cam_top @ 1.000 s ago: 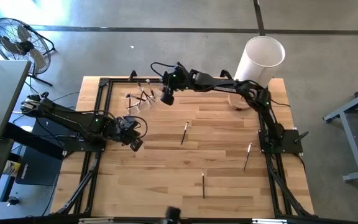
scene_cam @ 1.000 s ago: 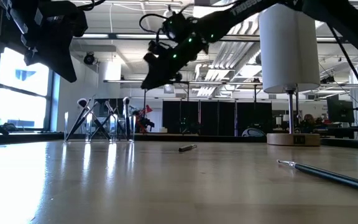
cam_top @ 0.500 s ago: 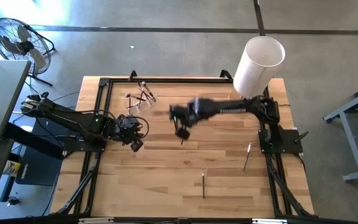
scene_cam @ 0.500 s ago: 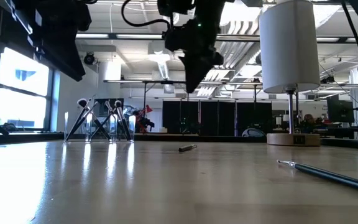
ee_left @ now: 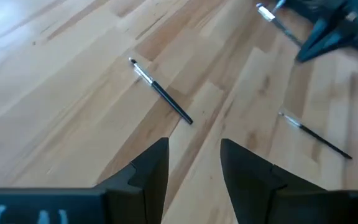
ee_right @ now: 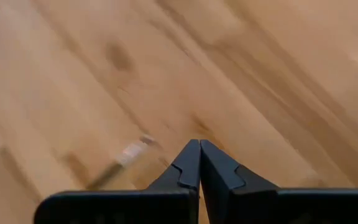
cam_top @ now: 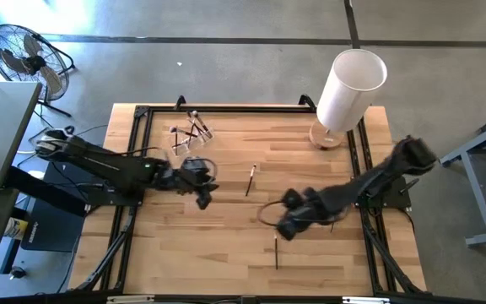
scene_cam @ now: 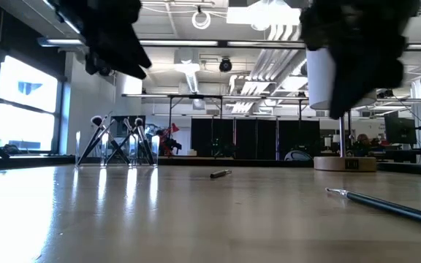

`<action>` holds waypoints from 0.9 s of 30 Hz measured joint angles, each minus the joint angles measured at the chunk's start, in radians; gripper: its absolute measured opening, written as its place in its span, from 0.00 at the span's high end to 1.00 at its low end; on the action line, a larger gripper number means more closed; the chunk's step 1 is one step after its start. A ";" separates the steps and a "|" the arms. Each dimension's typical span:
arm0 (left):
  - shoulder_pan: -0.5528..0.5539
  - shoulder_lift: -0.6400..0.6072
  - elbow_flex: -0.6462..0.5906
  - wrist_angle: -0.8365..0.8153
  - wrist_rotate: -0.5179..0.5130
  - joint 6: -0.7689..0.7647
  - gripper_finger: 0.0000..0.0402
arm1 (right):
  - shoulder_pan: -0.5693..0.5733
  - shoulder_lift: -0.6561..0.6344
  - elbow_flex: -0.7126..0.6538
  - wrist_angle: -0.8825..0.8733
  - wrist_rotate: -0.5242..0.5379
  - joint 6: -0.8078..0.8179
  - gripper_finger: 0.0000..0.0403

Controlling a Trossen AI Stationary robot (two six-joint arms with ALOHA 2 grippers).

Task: Put items in baskets/containers
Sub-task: Put the eyeshadow brush into the transparent organizer

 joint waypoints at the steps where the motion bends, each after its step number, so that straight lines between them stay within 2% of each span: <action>1: 0.016 0.041 0.028 -0.006 0.009 -0.001 0.64 | 0.023 -0.041 -0.041 -0.004 0.016 0.042 0.99; 5: 0.081 0.225 0.170 -0.071 0.057 -0.003 0.64 | 0.100 -0.207 -0.202 0.001 0.063 0.188 1.00; 9: 0.145 0.386 0.361 -0.203 0.061 -0.043 0.64 | 0.134 -0.351 -0.322 0.005 0.080 0.227 1.00; 15: 0.247 0.603 0.628 -0.375 0.114 -0.089 0.64 | 0.134 -0.517 -0.439 0.008 0.081 0.152 1.00; 18: 0.288 0.699 0.733 -0.378 0.143 -0.091 0.64 | 0.134 -0.578 -0.482 0.009 0.095 0.110 1.00; 23: 0.343 0.821 0.859 -0.378 0.198 -0.072 0.64 | 0.134 -0.644 -0.529 0.009 0.095 0.064 1.00; 27: 0.375 0.893 0.914 -0.414 0.248 -0.077 0.64 | 0.134 -0.671 -0.542 0.004 0.080 0.036 1.00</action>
